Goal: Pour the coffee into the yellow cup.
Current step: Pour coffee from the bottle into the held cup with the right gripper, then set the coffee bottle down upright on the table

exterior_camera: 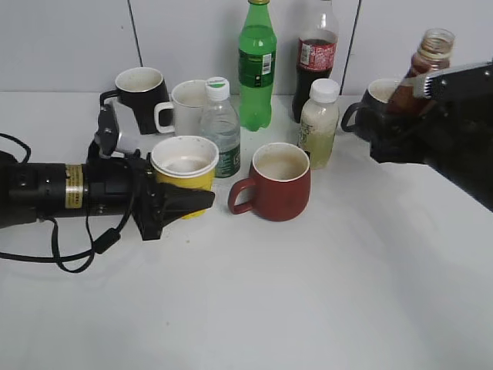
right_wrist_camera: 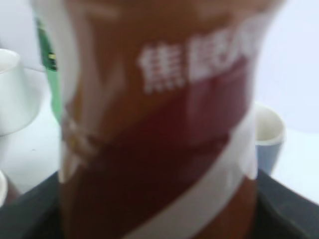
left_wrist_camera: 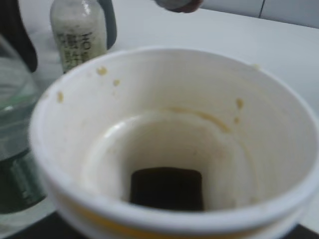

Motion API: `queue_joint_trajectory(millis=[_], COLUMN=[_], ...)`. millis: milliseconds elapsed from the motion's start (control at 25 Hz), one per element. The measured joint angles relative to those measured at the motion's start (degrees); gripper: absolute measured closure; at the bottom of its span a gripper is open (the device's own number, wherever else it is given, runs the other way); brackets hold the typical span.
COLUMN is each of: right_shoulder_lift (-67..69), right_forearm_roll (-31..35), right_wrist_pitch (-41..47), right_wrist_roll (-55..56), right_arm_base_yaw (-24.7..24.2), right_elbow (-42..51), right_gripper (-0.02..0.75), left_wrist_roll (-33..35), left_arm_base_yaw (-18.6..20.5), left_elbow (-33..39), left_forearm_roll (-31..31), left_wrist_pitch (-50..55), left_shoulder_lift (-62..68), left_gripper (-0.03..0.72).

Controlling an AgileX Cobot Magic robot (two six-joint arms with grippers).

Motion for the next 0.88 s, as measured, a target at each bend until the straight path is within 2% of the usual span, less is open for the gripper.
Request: queue_joint_trajectory(millis=[120,240,280,480,560,880], right_shoulder_lift=[0.88,3.75,5.09,11.92,14.50,18.38], right_forearm_roll=[-3.00,-3.53,-3.76,-4.24,-4.24,-4.24], right_wrist_pitch=[-1.52,-2.69,-3.52,-10.02,-10.68,-10.92], right_wrist_roll=[2.22,2.48,2.47,2.47,2.49,2.54], right_arm_base_yaw=[-3.08,-3.56,-3.61,-3.61,-3.61,-3.61], right_elbow=[1.70,1.94,1.94,1.94,1.82,-0.77], right_gripper=[0.235,0.235,0.235,0.235,0.235,0.234], left_wrist_roll=[-0.11,-0.11,-0.16,0.41,2.72,8.31], left_arm_base_yaw=[2.90,4.31,4.37,4.77,4.77,4.77], left_elbow=[0.39,0.50,0.50,0.50,0.53,0.50], left_forearm_roll=[-0.40,-3.37,-3.37,-11.52,-13.49,-17.36], left_wrist_pitch=[0.06,0.13,0.18,1.57,1.76,1.77], left_shoulder_lift=[0.00,0.00,0.00,0.06,0.41,4.25], left_gripper=[0.315,0.315,0.315,0.315,0.316,0.318])
